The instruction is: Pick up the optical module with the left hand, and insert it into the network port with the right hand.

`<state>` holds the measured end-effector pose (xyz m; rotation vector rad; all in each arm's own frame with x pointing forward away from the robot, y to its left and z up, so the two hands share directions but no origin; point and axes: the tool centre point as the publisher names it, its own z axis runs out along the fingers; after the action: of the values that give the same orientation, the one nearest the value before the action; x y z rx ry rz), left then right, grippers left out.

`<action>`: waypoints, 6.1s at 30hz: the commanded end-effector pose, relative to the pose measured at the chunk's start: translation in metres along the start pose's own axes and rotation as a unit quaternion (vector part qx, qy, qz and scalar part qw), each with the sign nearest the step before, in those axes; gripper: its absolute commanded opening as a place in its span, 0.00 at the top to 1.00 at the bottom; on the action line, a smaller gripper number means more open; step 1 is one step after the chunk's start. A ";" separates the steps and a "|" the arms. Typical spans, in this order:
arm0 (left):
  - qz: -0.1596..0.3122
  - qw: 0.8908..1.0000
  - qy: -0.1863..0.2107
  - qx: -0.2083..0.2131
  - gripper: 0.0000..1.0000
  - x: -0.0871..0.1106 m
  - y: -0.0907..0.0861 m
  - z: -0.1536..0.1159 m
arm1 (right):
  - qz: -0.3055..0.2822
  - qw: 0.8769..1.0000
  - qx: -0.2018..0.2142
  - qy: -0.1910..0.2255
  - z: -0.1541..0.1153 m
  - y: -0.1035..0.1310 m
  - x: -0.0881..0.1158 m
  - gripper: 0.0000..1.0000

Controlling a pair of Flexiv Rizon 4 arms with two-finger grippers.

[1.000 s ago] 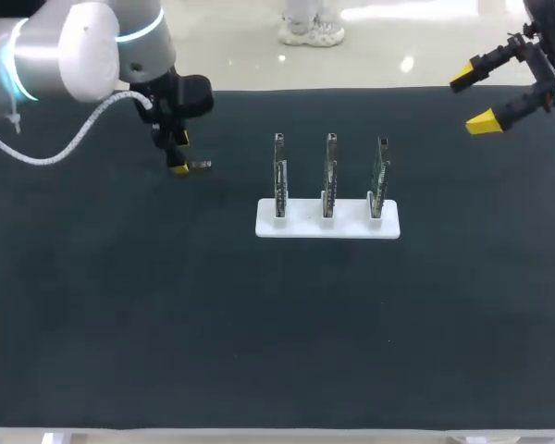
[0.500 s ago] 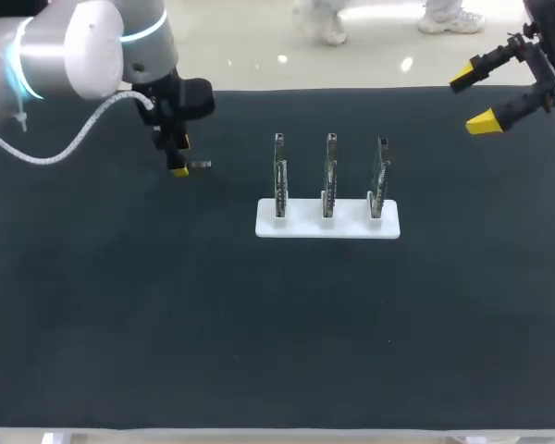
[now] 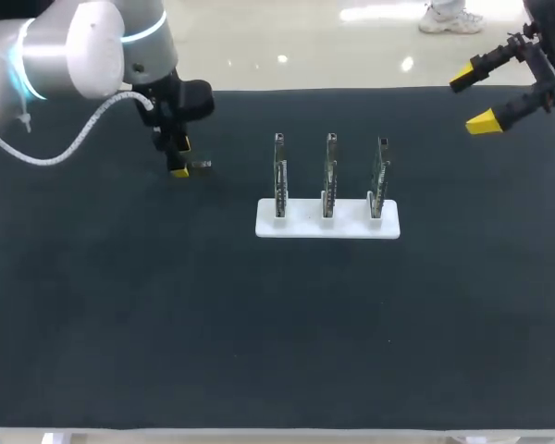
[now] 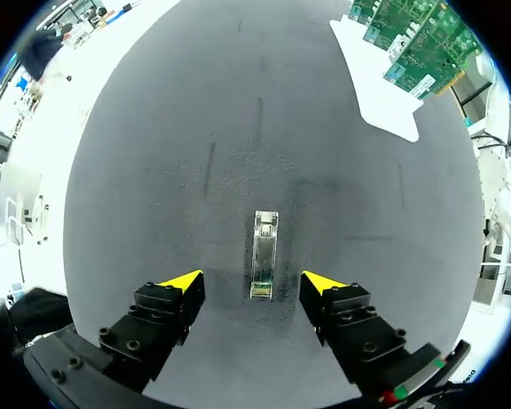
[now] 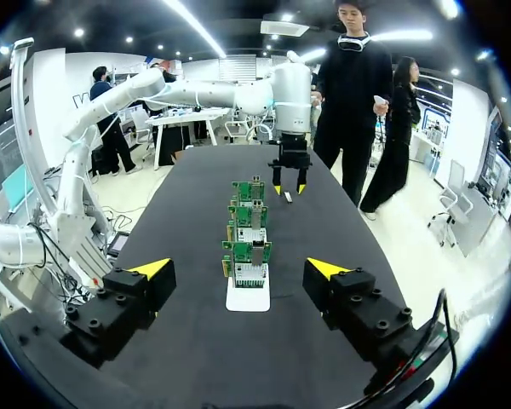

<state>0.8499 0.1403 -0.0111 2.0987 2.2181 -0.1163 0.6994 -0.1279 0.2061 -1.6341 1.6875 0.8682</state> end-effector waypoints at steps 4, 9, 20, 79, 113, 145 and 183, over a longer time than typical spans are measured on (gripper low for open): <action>0.005 1.000 0.000 0.006 0.11 0.003 0.002 0.002 | 0.000 1.000 0.000 0.000 0.000 0.000 0.000 0.00; 0.008 1.000 0.001 0.009 0.31 0.004 0.001 0.003 | 0.000 1.000 0.000 0.000 0.000 0.000 0.000 0.00; 0.010 1.000 0.000 0.006 0.51 0.003 0.000 0.006 | 0.000 1.000 0.000 0.000 0.000 0.000 0.000 0.00; 0.059 0.931 -0.354 0.063 1.00 -0.015 -0.017 -0.082 | 0.000 1.000 0.000 0.000 0.000 0.000 0.000 0.00; -0.027 0.782 -0.622 0.026 1.00 -0.142 -0.114 -0.167 | 0.000 1.000 0.000 0.000 0.000 0.000 0.000 0.00; -0.068 0.771 -0.631 -0.055 1.00 -0.229 -0.157 -0.178 | 0.000 1.000 0.000 0.000 0.000 0.000 0.000 0.00; 0.015 0.763 -0.646 0.019 1.00 -0.246 -0.168 -0.175 | 0.000 1.000 0.000 0.000 0.000 0.000 0.000 0.00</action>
<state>0.6928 -0.0929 0.1907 1.2387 1.2502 -1.1789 0.6996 -0.1279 0.2061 -1.6343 1.6875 0.8686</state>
